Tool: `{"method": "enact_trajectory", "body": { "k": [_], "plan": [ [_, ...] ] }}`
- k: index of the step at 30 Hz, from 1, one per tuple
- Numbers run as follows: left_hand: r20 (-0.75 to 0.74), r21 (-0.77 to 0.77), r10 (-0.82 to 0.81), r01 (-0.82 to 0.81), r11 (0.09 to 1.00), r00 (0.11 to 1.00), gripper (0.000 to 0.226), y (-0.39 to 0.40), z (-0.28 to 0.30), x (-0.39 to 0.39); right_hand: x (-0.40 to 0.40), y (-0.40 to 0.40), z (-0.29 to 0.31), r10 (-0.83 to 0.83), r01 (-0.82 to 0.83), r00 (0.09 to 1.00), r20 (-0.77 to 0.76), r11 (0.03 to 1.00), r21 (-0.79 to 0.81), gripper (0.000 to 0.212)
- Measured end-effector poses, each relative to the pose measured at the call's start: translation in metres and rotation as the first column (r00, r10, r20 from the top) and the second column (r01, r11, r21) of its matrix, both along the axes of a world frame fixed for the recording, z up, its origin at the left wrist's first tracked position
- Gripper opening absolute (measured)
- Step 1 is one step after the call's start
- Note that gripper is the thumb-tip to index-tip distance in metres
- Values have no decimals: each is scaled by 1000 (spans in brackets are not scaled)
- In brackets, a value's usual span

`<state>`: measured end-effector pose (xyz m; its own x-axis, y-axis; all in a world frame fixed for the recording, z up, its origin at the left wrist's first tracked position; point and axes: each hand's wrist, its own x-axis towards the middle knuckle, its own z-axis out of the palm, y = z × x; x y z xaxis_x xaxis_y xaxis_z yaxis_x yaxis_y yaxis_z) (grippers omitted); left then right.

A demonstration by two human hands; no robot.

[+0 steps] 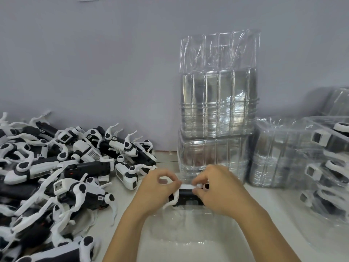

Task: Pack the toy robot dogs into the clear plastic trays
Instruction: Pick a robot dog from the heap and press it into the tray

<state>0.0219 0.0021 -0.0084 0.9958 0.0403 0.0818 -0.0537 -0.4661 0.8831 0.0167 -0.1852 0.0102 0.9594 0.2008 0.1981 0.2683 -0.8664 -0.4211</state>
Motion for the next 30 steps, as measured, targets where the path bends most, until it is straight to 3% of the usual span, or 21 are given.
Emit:
{"method": "enact_trajectory", "body": {
  "k": [5,18,23,26,30],
  "plan": [
    [0,-41,-43,43,998,999,5,3,1,-1,4,2,-6,-38,38,999,10,999,35,21],
    [-53,-12,-83,82,997,995,25,4,1,-4,3,7,-8,-108,110,994,-23,988,109,18],
    [-25,-37,-58,57,998,998,18,2,0,-4,1,-1,-2,-27,31,999,-43,995,95,18],
    [-18,-25,-52,52,998,998,21,2,0,-4,1,-7,9,19,-14,1000,-24,983,184,10],
    [1,-3,-46,46,999,999,22,2,0,-3,-2,-10,15,104,-95,994,-43,980,175,28]
  ]
}}
